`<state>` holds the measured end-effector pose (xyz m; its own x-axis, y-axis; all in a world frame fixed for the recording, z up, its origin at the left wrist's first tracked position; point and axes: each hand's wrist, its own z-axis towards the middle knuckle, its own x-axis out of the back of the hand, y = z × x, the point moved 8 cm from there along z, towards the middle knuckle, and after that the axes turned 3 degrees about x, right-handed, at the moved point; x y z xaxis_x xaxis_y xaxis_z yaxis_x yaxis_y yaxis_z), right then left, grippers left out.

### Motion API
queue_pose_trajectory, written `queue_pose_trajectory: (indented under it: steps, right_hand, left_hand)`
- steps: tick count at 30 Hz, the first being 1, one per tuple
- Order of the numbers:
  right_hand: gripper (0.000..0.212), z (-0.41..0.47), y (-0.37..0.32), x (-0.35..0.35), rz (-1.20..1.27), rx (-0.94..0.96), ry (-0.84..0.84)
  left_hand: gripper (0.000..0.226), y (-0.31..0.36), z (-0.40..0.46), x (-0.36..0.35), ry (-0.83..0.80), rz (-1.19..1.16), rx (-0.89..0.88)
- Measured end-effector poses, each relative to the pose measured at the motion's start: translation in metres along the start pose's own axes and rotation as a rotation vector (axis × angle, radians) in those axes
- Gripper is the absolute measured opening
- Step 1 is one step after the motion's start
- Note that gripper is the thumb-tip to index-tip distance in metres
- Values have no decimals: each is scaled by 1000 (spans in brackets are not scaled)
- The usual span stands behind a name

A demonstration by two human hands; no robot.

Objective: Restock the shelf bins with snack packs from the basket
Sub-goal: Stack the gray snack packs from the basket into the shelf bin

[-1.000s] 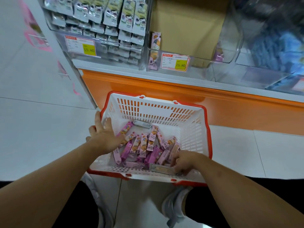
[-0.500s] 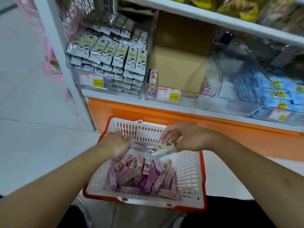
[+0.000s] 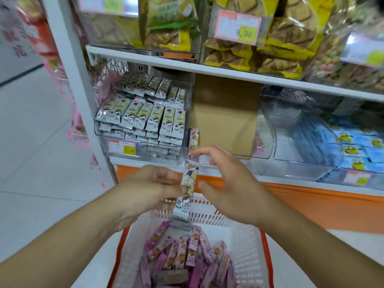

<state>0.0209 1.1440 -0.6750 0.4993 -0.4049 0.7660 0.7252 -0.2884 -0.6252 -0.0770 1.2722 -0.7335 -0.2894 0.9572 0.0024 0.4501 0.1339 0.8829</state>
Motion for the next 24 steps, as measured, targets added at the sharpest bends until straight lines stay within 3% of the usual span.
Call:
queue_pose_trajectory:
  steps: [5, 13, 16, 20, 24]
  right_hand:
    - [75, 4, 2, -20, 2, -104, -123]
    - [75, 21, -1, -16, 1, -98, 28]
    - [73, 42, -7, -2, 16, -82, 97]
    - [73, 98, -8, 16, 14, -58, 153]
    - [76, 167, 10, 26, -8, -84, 176]
  left_hand:
    - [33, 9, 5, 10, 118, -103, -47]
    - [21, 18, 10, 28, 156, -147, -23]
    - [17, 26, 12, 64, 328, -30, -54]
    - [49, 36, 6, 135, 702, 268, -45]
    - [88, 25, 16, 170, 791, 340, 40]
